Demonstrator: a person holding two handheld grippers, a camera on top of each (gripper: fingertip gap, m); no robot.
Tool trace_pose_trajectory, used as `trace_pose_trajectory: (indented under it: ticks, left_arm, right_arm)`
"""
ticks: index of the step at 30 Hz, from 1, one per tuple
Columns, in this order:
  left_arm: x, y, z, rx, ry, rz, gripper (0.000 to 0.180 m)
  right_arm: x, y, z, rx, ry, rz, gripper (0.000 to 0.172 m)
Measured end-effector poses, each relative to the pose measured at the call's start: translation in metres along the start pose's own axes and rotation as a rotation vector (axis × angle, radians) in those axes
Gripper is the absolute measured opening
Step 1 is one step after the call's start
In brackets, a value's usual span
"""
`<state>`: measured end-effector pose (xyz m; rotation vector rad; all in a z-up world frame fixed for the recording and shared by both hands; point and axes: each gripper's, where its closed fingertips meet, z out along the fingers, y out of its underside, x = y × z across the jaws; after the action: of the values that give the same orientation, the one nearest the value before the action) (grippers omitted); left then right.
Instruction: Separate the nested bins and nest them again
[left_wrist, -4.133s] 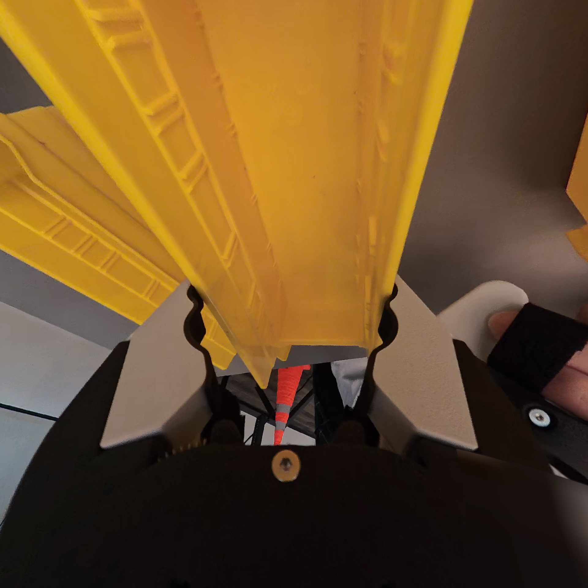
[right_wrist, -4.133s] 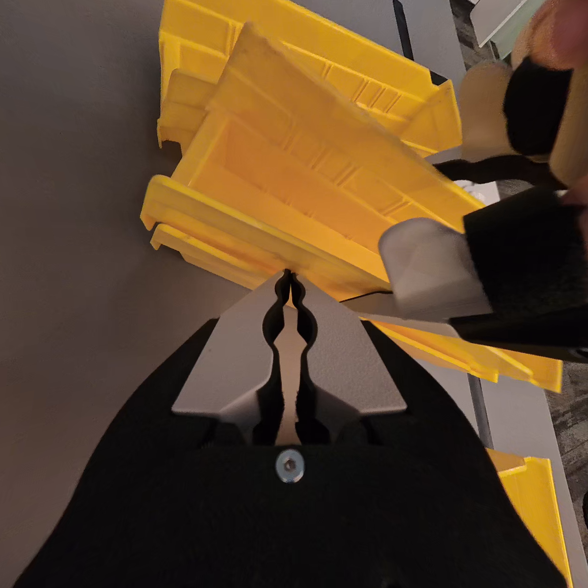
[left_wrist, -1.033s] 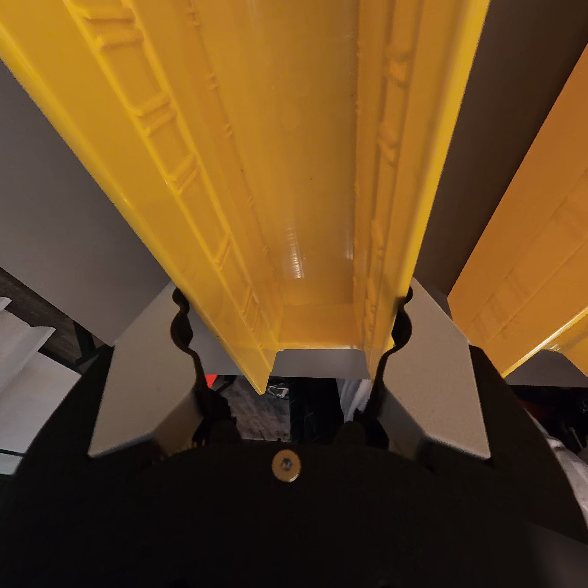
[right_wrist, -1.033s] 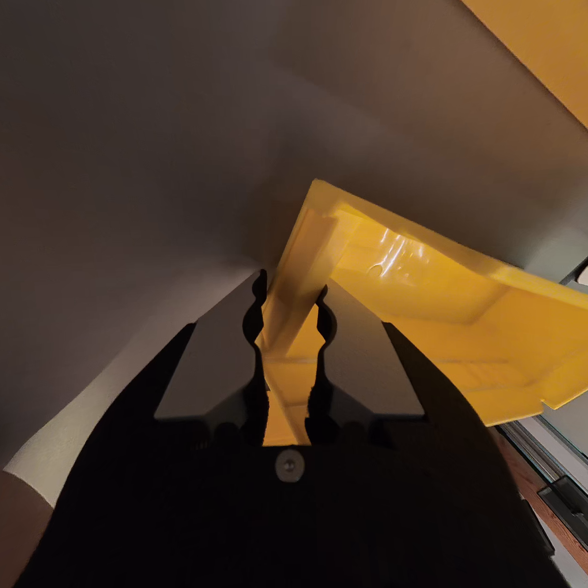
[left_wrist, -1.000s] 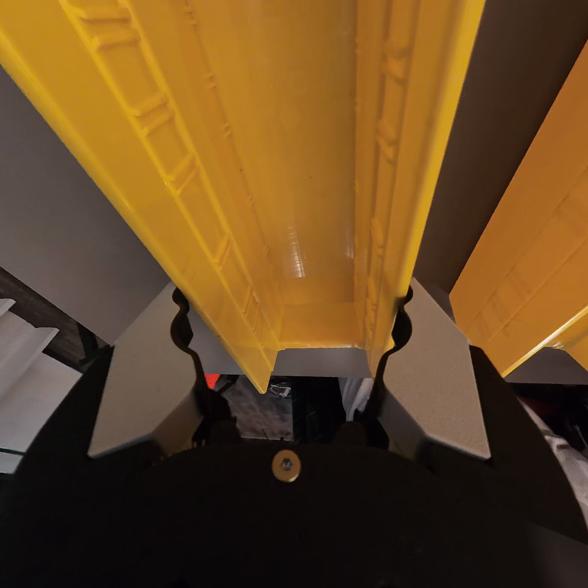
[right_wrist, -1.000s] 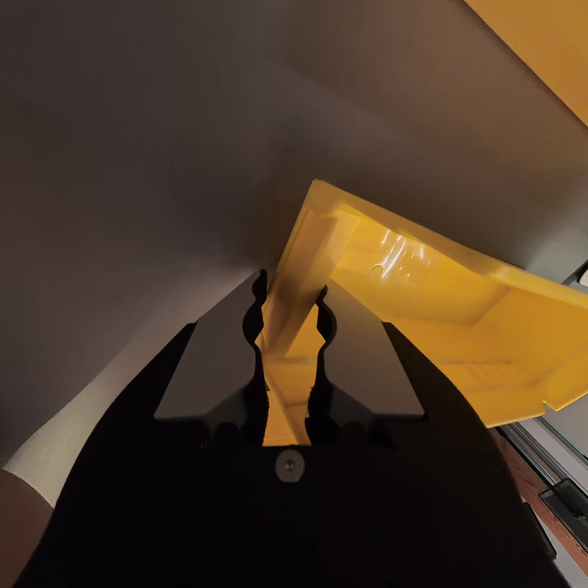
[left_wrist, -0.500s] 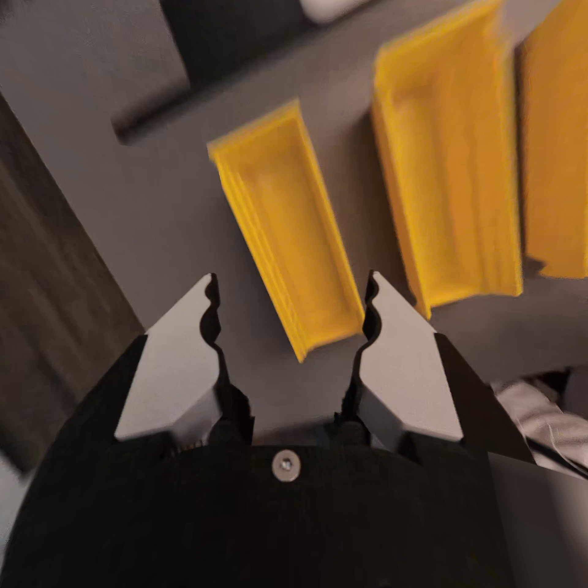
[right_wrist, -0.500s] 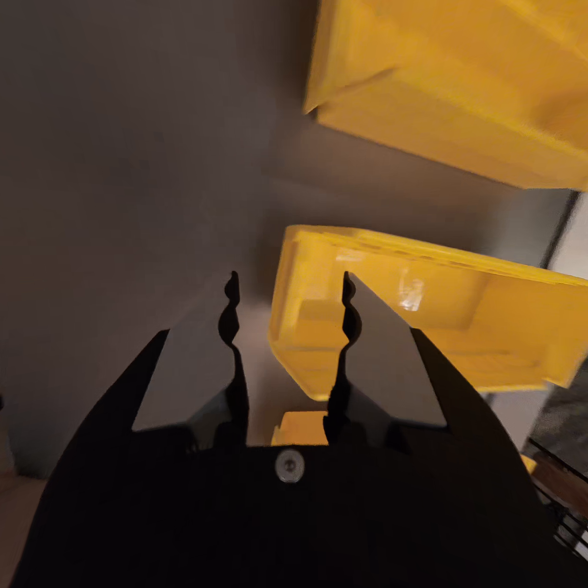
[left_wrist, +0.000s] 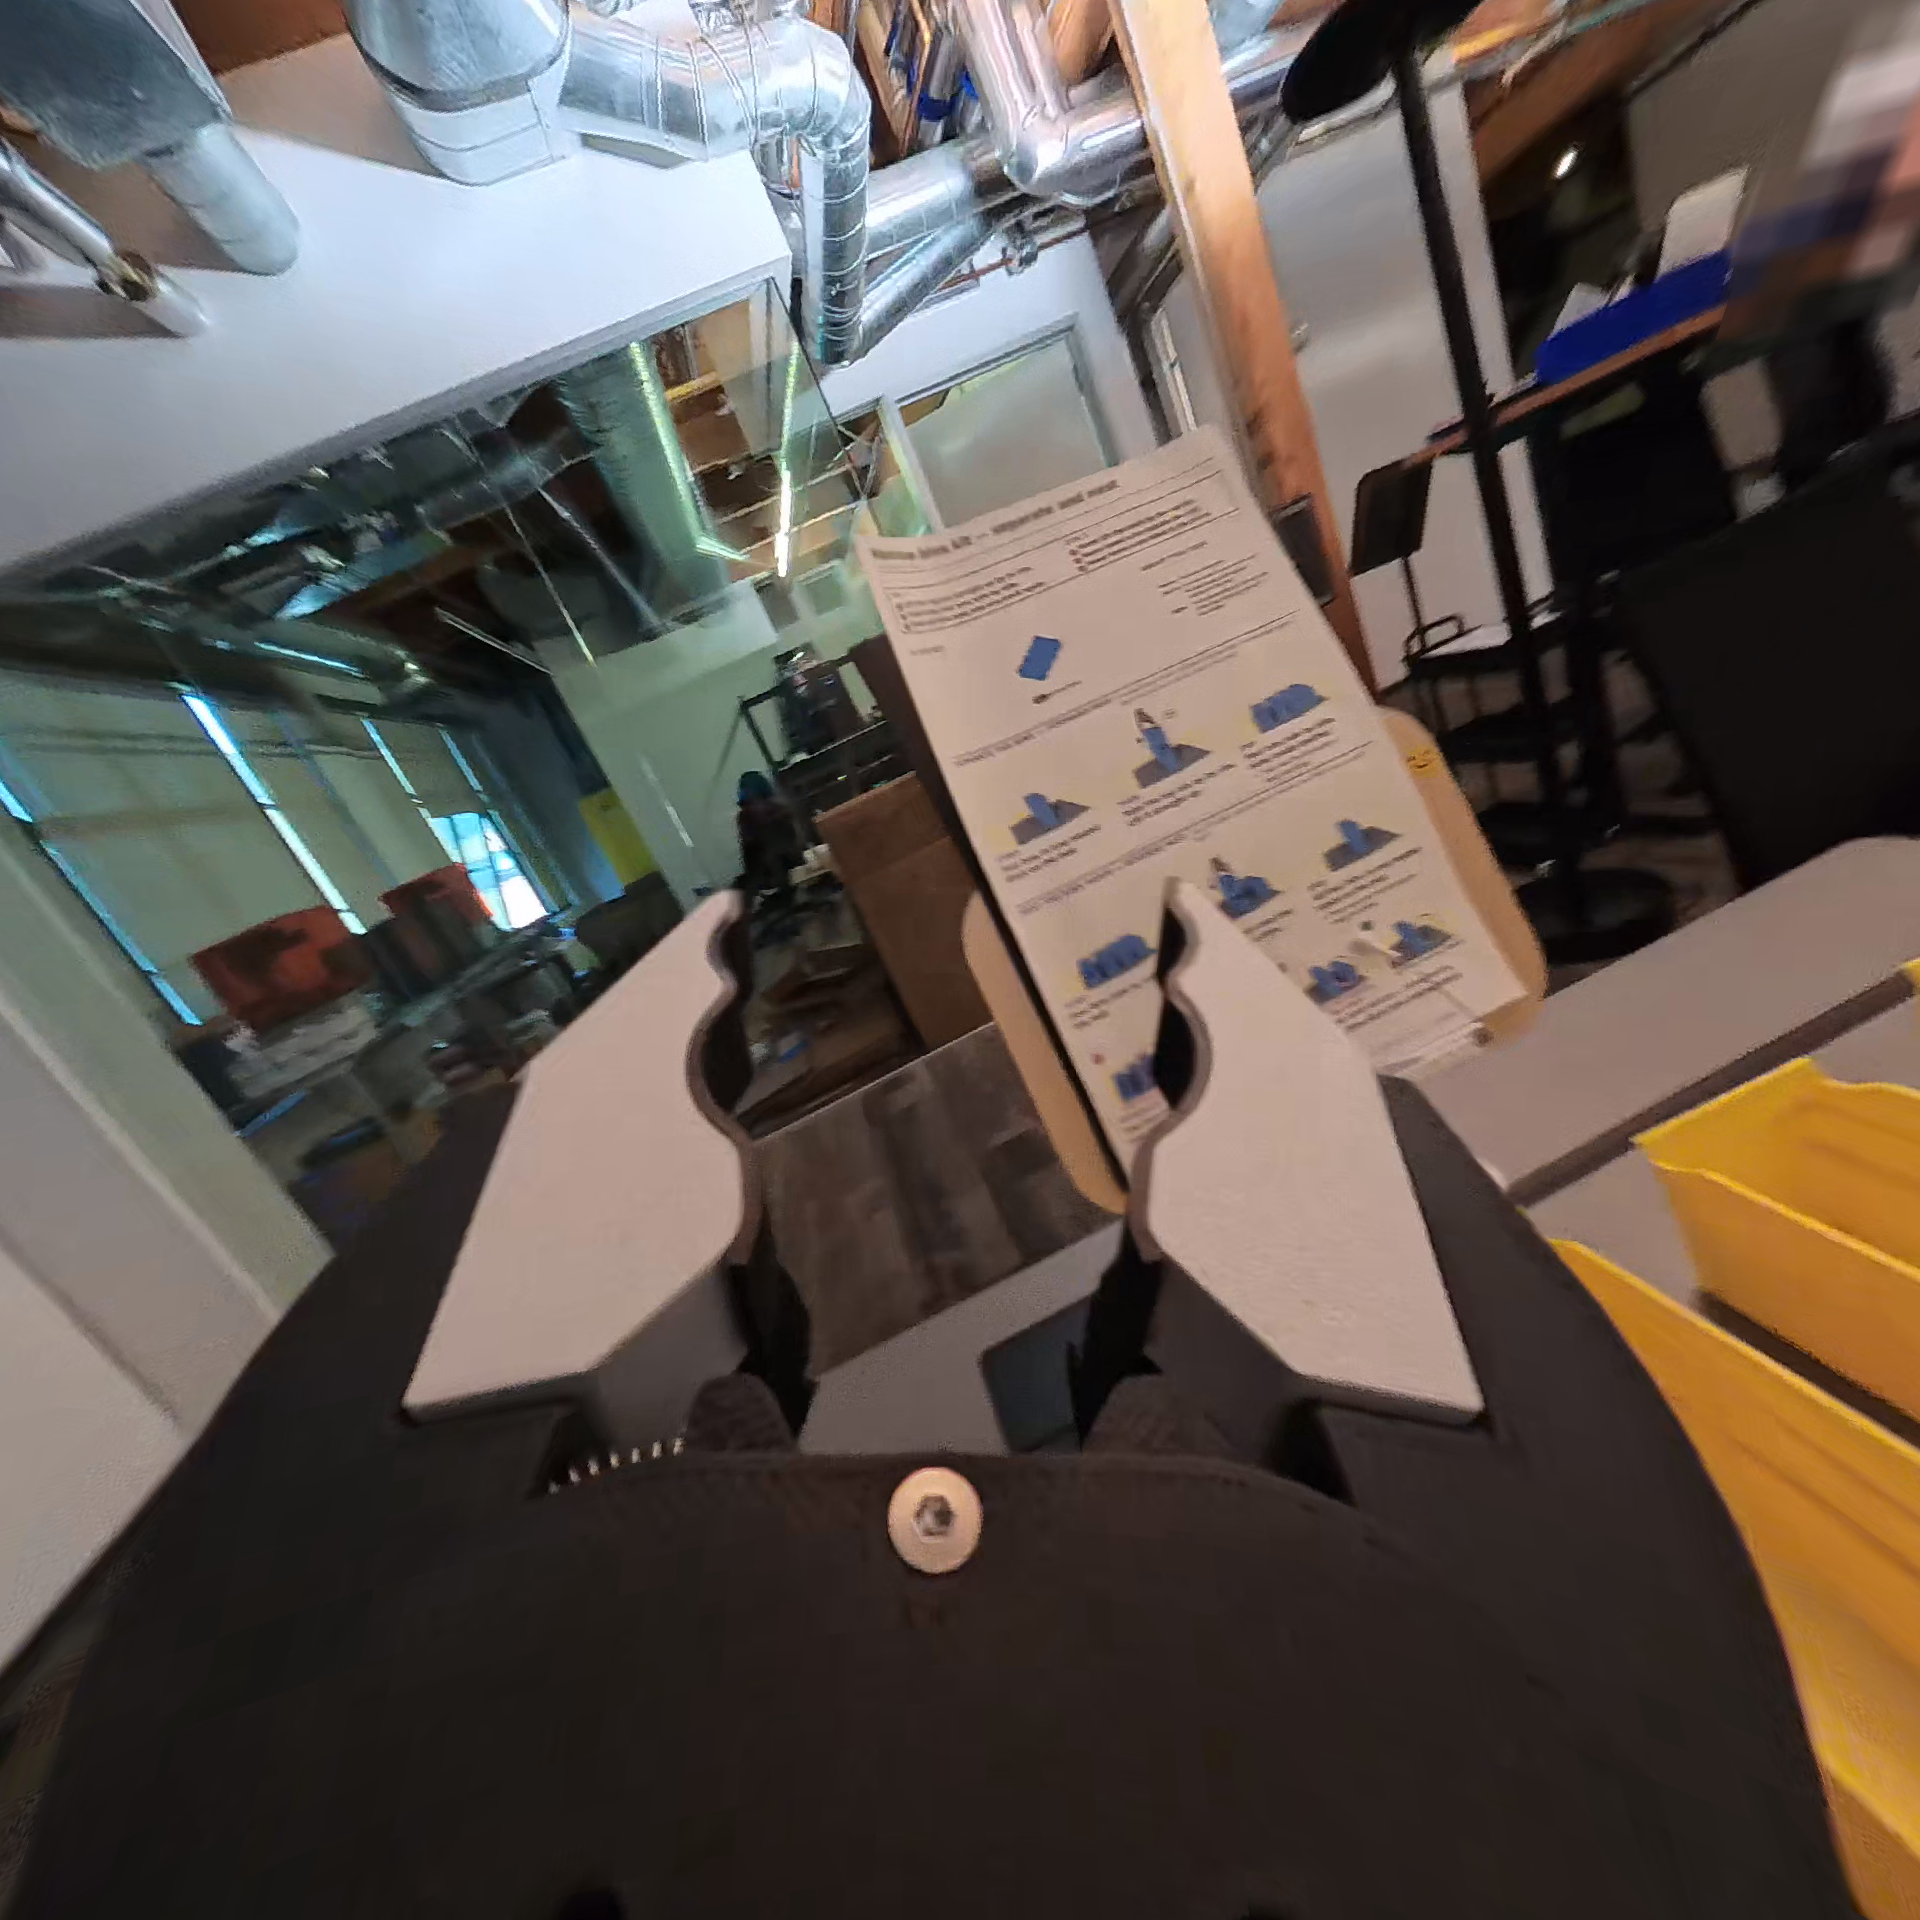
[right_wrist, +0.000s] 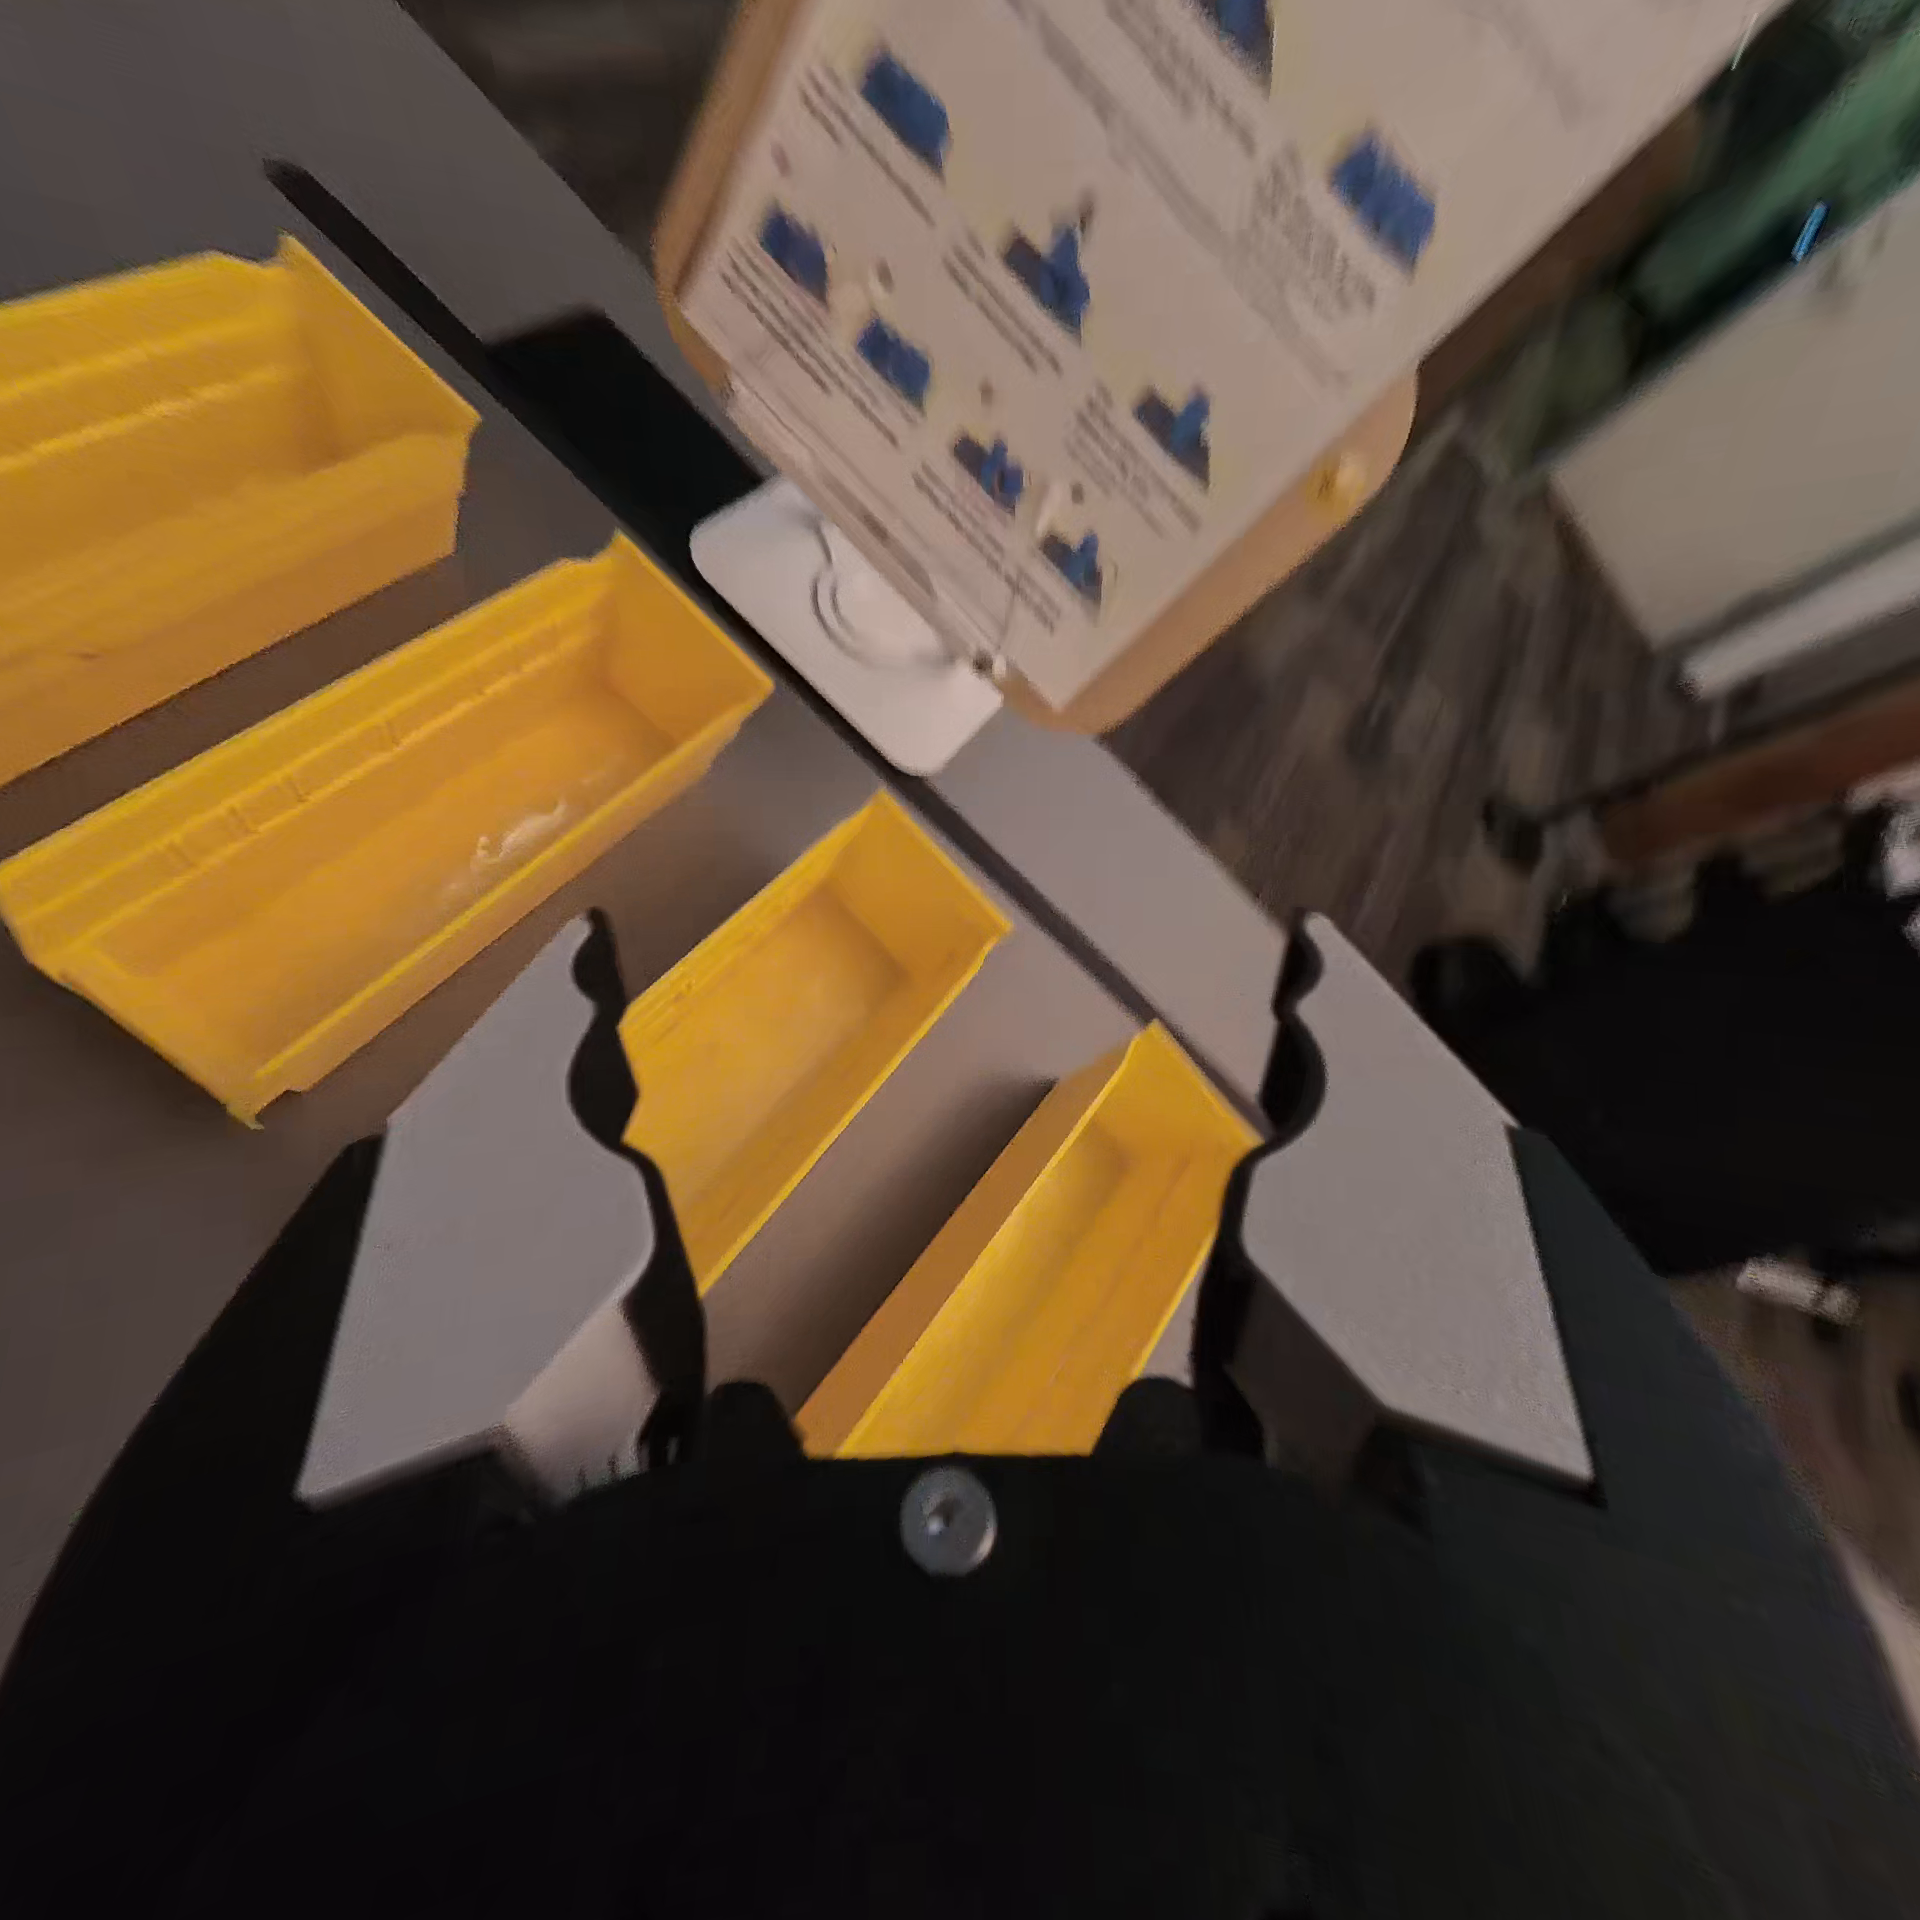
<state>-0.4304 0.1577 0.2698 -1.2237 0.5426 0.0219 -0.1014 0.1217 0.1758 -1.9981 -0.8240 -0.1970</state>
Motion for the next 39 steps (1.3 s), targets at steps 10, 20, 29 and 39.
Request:
trace_pose_trajectory:
  ticks: [10,20,29,39]
  left_arm:
    - [0.007,0.050,-0.045,0.018,0.180,-0.290,0.098]
    - [-0.035,0.070,-0.069,-0.044,0.259,-0.407,0.077]
    - [-0.030,0.099,-0.069,-0.181,0.353,-0.449,0.073]
    - [-0.038,0.102,-0.079,-0.165,0.403,-0.462,0.068]
  right_arm:
    - [-0.068,0.121,0.135,-0.639,-0.186,0.632,0.149]
    - [-0.096,0.184,0.182,-0.845,-0.123,0.773,0.150]
    - [-0.099,0.196,0.184,-0.949,-0.072,0.756,0.134]
    - [-0.104,0.196,0.176,-1.035,-0.114,0.787,0.115]
